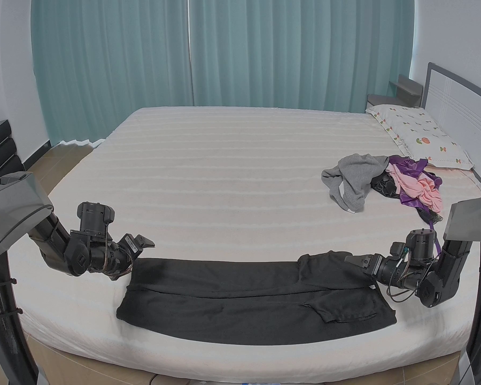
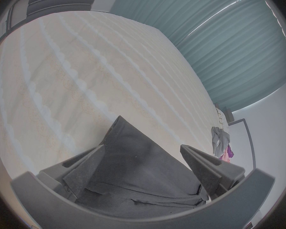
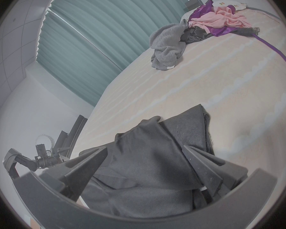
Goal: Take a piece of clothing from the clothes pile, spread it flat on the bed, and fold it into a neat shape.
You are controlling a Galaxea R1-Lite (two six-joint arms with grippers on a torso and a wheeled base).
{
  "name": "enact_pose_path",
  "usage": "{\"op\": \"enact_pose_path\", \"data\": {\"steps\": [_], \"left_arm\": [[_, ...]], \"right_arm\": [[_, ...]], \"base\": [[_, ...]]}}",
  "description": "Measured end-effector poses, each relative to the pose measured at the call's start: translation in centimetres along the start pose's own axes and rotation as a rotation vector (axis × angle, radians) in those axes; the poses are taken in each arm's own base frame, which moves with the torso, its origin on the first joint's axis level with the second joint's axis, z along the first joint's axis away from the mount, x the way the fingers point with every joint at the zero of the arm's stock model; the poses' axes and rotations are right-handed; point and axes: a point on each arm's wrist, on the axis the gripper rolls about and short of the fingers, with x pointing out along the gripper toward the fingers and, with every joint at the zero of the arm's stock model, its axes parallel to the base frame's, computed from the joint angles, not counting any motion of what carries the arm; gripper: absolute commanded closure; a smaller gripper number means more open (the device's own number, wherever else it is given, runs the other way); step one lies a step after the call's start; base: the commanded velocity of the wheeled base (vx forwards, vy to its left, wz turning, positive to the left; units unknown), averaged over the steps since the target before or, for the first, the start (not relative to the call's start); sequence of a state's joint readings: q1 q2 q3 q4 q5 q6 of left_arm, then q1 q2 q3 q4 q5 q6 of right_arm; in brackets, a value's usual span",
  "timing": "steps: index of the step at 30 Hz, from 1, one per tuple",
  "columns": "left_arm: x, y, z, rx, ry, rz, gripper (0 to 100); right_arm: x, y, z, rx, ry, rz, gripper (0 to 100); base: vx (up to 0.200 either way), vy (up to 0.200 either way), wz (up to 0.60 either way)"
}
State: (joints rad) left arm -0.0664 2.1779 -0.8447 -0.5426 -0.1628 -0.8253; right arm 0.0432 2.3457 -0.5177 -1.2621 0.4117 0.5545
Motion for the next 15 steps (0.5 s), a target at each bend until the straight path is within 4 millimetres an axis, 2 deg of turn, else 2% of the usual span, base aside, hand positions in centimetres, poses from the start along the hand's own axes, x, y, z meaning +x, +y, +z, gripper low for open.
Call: {"op": "enact_pose_path", "data": {"steps": [11, 12, 15], "left_arm": [[-0.1, -0.1, 0.1, -0.001, -0.001, -0.008, 0], [-0.1, -0.2, 0.1, -0.001, -0.002, -0.008, 0], [-0.1, -0.1, 0.2, -0.002, -0.003, -0.008, 0]], "right_arm": [[1.2, -1.4, -0.6, -0.032, 0.027, -0.020, 0], [1.2, -1.5, -0.7, -0.031, 0.031, -0.022, 100], [1.2, -1.7, -0.9, -0.031, 0.038, -0.029, 100]], "base": [[0.000, 0.000, 0.00], [0.000, 0.000, 0.00], [0.000, 0.000, 0.00]]}}
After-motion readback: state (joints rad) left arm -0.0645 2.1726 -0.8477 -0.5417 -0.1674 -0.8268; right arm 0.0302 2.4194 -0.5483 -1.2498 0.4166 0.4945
